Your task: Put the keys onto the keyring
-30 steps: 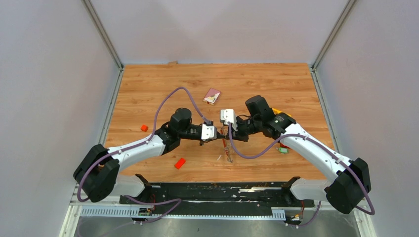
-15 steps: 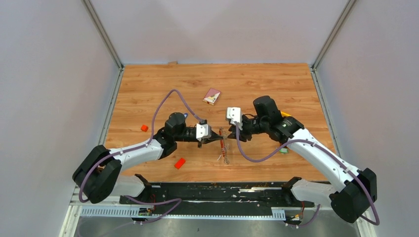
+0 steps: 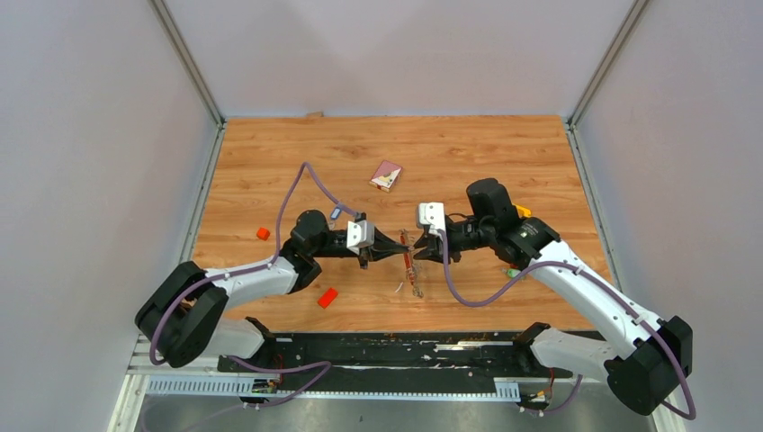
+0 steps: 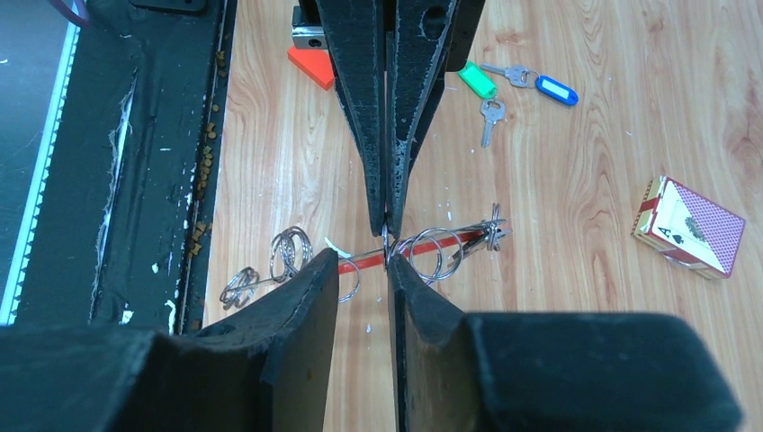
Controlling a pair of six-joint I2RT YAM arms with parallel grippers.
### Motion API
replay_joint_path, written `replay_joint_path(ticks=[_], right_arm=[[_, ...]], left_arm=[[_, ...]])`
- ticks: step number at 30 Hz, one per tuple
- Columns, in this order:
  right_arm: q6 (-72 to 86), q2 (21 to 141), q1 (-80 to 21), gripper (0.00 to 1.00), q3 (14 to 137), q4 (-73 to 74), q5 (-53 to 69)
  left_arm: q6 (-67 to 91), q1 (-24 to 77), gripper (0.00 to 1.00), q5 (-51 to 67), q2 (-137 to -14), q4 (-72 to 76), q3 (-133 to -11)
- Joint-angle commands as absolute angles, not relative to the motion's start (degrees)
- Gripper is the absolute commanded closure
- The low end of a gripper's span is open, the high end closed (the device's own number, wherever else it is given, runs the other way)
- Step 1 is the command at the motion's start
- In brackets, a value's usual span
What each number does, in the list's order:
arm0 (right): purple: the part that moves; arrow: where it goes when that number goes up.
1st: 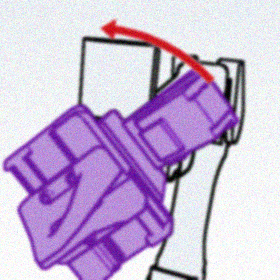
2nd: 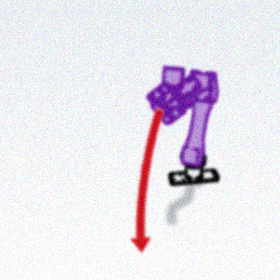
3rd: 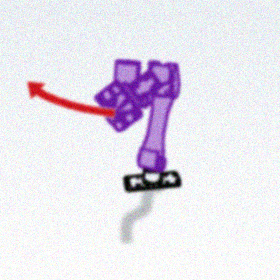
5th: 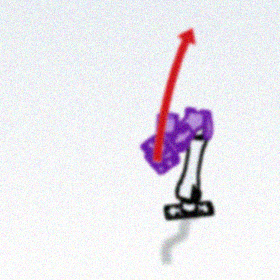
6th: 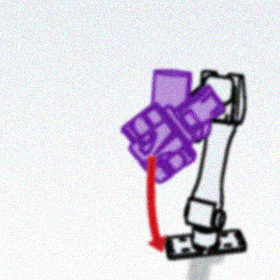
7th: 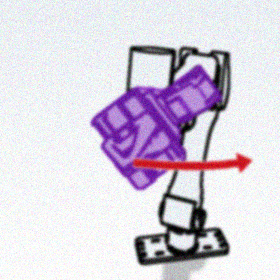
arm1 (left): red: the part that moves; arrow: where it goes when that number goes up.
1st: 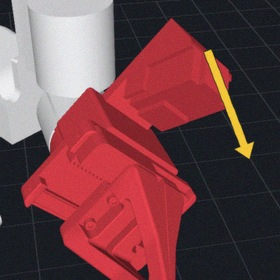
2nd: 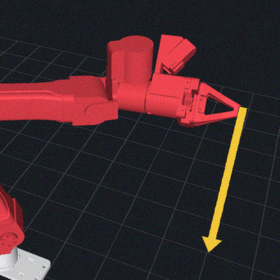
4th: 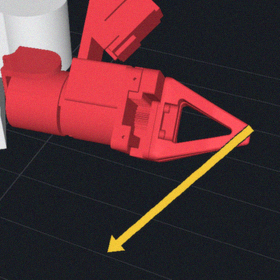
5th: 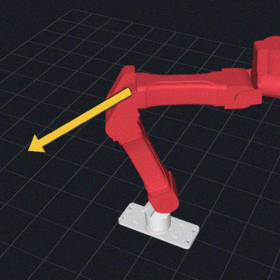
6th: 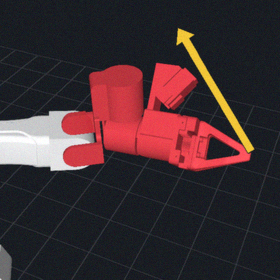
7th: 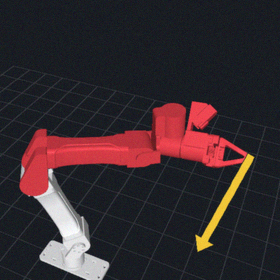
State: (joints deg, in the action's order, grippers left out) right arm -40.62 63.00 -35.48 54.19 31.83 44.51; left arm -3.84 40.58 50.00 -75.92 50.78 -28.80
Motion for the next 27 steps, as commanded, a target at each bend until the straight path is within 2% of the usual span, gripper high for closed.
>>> replay_joint_path(ticks=[1, 12, 17, 21, 25, 27], right_arm=[[-41.66, 62.86, -35.42, 0.74, 53.79, 29.28, 47.20], [-41.57, 64.23, -35.42, 0.84, 53.24, 28.16, 46.85], [-41.97, 64.15, -35.52, 1.00, 53.26, 28.16, 46.42], [-43.61, 62.15, -35.67, 1.00, 52.98, 28.21, 44.83], [-47.12, 60.30, -36.92, 1.00, 52.57, 29.16, 40.30], [-48.82, 59.93, -37.75, 1.00, 52.40, 29.56, 37.49]], left_arm=[[-1.28, 40.43, 1.00, 51.59, -76.33, 57.13, -28.66], [1.14, 40.44, 1.00, 53.41, -77.81, 61.31, -27.82], [1.39, 40.43, 1.00, 53.33, -78.13, 62.25, -27.47], [-2.97, 40.43, 1.00, 52.28, -77.83, 59.51, -27.44], [-14.68, 40.43, 0.76, 48.44, -75.55, 46.74, -29.22], [-19.54, 40.43, 0.69, 45.95, -74.49, 40.76, -30.66]])
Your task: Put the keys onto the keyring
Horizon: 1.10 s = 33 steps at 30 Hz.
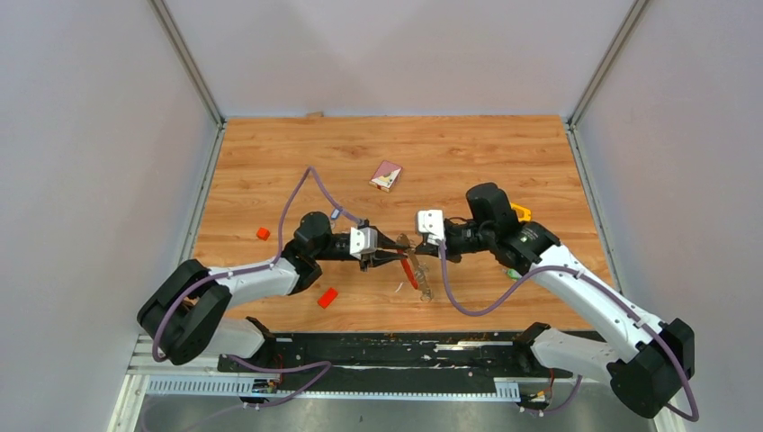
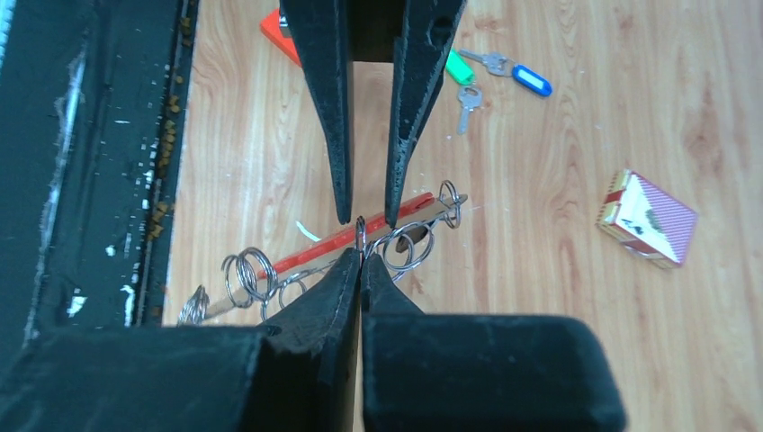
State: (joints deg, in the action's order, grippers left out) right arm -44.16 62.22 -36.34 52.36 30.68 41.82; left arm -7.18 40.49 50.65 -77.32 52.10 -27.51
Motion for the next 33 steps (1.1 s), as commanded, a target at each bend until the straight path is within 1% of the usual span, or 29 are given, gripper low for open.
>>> replay_joint_path(ticks=[1, 5, 8, 13, 19, 25, 33], right_arm=[[-49.69, 60.01, -38.33, 1.00, 52.26, 29.85, 36.21], [-51.52, 60.76, -40.65, 1.00, 52.15, 30.06, 31.06], [-51.36, 61.77, -41.99, 1.00, 52.41, 29.82, 28.22], [-49.62, 62.82, -42.90, 1.00, 53.02, 29.44, 26.00], [-47.83, 63.60, -43.14, 1.00, 53.00, 28.51, 24.64], [-45.66, 64.55, -43.17, 1.00, 53.06, 27.56, 25.62], [-44.08, 65.37, -43.21, 1.00, 53.72, 27.42, 26.82]], left_arm=[[-21.82, 40.43, 0.67, 44.94, -74.01, 37.87, -31.64], [-26.27, 40.53, 0.61, 42.91, -73.30, 31.73, -34.20], [-27.04, 40.71, 0.60, 44.44, -73.09, 30.25, -35.08], [-28.96, 40.87, 0.63, 49.21, -72.55, 28.64, -34.88], [-30.28, 40.98, 0.67, 51.56, -72.15, 26.78, -34.85], [-24.35, 41.26, 0.67, 49.51, -74.02, 31.73, -34.98], [-23.37, 42.21, 0.69, 49.07, -76.91, 32.23, -36.06]])
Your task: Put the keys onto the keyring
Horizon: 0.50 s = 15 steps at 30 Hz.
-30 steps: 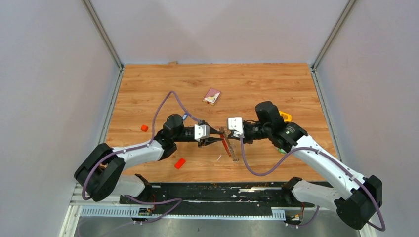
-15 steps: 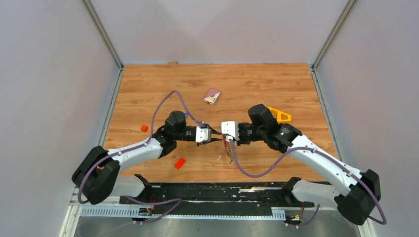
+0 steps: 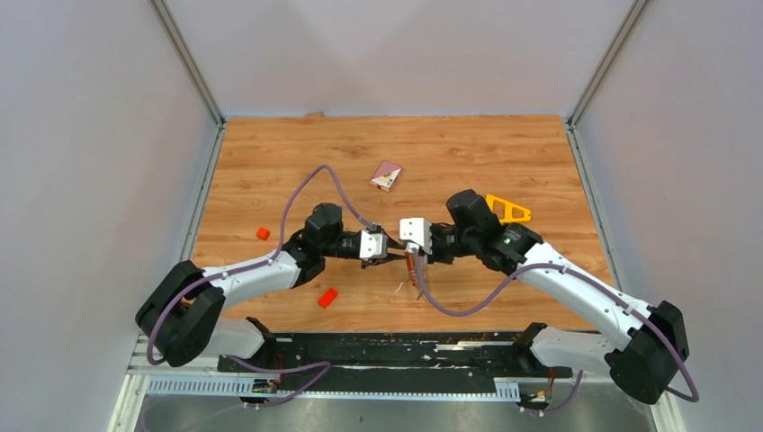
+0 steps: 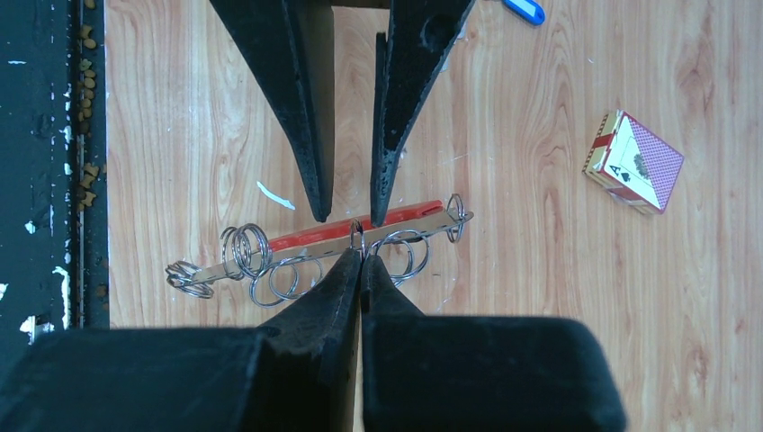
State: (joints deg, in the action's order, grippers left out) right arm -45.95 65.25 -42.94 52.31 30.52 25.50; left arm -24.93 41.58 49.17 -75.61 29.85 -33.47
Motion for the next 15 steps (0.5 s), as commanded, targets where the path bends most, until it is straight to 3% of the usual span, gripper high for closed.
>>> replay_joint_path(ticks=[1, 8, 15], right_arm=[[-43.92, 65.45, -43.24, 1.00, 53.85, 27.42, 26.95], [-43.44, 65.45, -43.17, 1.00, 53.79, 27.18, 27.48], [-42.89, 65.33, -43.18, 1.00, 53.90, 27.17, 27.71]], left_arm=[[-23.31, 42.26, 0.70, 48.96, -77.11, 32.19, -36.25], [-23.12, 42.61, 0.75, 48.56, -78.01, 32.45, -36.90], [-23.34, 42.90, 0.91, 48.62, -78.80, 31.95, -37.34]])
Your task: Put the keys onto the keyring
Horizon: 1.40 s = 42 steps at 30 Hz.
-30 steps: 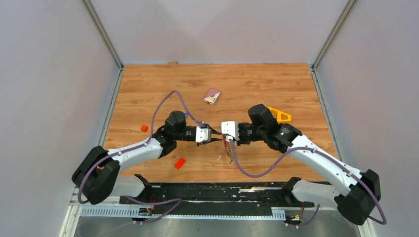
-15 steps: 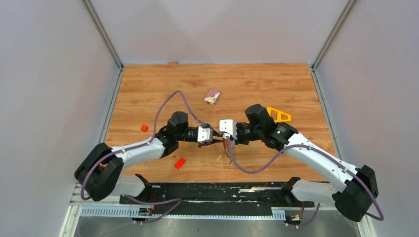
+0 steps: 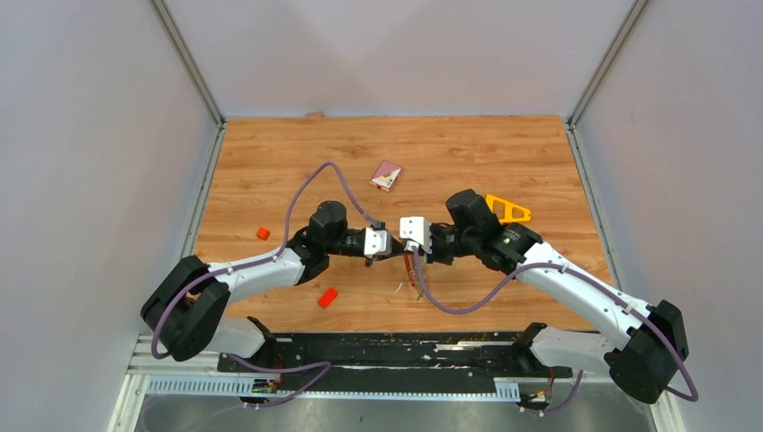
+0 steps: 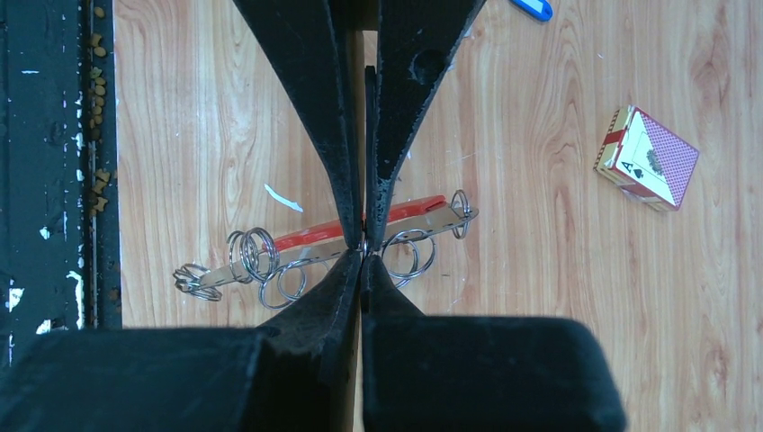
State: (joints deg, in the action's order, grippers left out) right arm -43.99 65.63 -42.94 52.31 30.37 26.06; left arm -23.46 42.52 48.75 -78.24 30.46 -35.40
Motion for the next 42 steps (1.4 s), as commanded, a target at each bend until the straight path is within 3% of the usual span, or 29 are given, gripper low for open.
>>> replay_joint_path(ticks=[1, 7, 14, 28, 42], right_arm=[[-42.89, 65.14, -43.18, 1.00, 53.81, 27.14, 27.62], [-43.92, 64.08, -43.18, 1.00, 52.95, 27.12, 26.73], [-57.18, 55.06, -43.22, 1.00, 44.36, 22.10, 27.39], [-72.26, 49.93, -43.26, 1.00, 39.54, 19.18, 29.10], [-77.04, 48.73, -44.78, 1.00, 36.83, 15.09, 25.38]], left_arm=[[-24.08, 42.89, 0.91, 48.65, -78.77, 31.66, -37.13], [-27.51, 42.89, 0.70, 48.81, -76.98, 30.17, -35.45], [-35.48, 42.80, 0.60, 49.06, -73.34, 24.85, -33.94], [-41.74, 43.04, 0.61, 49.20, -71.41, 15.05, -36.92], [-32.67, 46.89, 0.64, 40.79, -73.66, 24.16, -36.73]])
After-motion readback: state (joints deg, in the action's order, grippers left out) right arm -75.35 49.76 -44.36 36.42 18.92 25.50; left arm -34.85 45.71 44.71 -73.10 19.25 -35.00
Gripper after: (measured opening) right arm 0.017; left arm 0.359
